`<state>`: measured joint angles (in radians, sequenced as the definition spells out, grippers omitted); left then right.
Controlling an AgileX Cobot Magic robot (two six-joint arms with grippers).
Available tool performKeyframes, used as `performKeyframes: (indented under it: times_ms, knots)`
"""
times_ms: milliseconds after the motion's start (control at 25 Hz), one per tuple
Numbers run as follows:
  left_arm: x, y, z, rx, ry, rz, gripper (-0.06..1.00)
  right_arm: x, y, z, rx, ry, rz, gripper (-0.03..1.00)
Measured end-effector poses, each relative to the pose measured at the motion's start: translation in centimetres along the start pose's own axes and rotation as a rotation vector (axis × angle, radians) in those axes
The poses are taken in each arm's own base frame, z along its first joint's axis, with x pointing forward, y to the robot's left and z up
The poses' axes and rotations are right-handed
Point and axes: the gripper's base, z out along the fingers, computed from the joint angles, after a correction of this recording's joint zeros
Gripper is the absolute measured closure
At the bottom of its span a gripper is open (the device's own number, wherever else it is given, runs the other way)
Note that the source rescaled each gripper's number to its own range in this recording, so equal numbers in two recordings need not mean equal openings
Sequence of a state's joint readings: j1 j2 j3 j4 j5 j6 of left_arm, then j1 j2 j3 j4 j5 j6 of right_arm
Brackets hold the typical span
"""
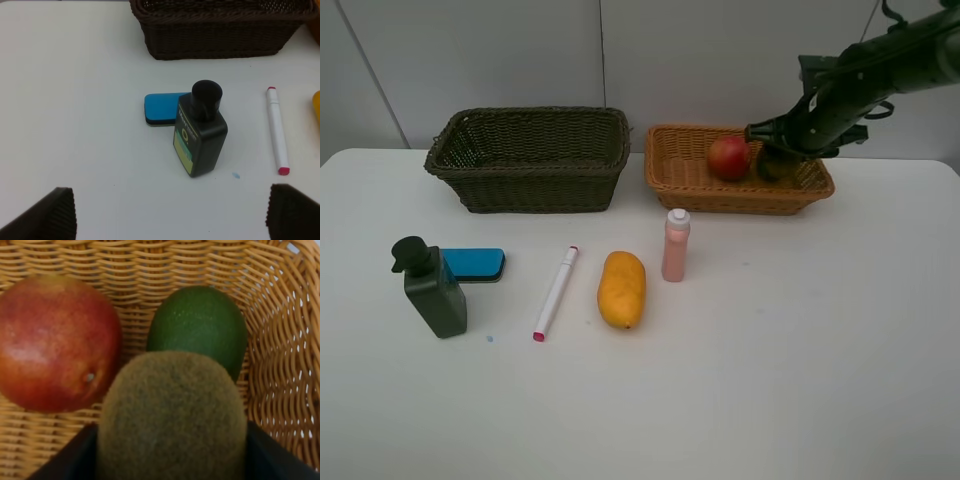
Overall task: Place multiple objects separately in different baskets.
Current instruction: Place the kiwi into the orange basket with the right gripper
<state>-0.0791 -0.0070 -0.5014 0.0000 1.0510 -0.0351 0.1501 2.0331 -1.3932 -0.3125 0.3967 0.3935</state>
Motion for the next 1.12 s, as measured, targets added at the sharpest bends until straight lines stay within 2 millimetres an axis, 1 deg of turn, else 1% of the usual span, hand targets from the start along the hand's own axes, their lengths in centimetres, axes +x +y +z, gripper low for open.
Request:
performKeyframes:
  times_ms: [240,760,800,840,880,920,960,1000,1120]
  knots:
    - [0.00,0.00,0.00,0.000,0.000,0.000,-0.05,0.09,-1.04,0.71,0.010,-0.004,0.000,0.52]
    - [0.00,0.00,0.00,0.000,0.000,0.000,-0.05,0.04,-0.99,0.71,0.004,-0.009,0.004,0.52]
    - [0.00,0.00,0.00,0.000,0.000,0.000,-0.05,0.04,-1.00,0.71,0.005,-0.009,-0.001,0.49]
    - [0.00,0.00,0.00,0.000,0.000,0.000,-0.05,0.04,-1.01,0.71,0.007,-0.009,-0.006,0.40]
    - [0.00,0.00,0.00,0.000,0.000,0.000,-0.05,0.06,-1.02,0.71,0.008,-0.007,-0.007,0.29]
    - [0.00,0.00,0.00,0.000,0.000,0.000,-0.05,0.08,-1.04,0.71,0.009,-0.005,-0.008,0.16]
    - [0.00,0.00,0.00,0.000,0.000,0.000,-0.05,0.08,-1.04,0.71,0.010,-0.005,-0.009,0.09]
    - [0.00,0.00,0.00,0.000,0.000,0.000,-0.05,0.08,-1.04,0.71,0.010,-0.005,-0.009,0.03]
    - [0.00,0.00,0.00,0.000,0.000,0.000,-0.05,0.08,-1.04,0.71,0.010,-0.004,-0.013,-0.01]
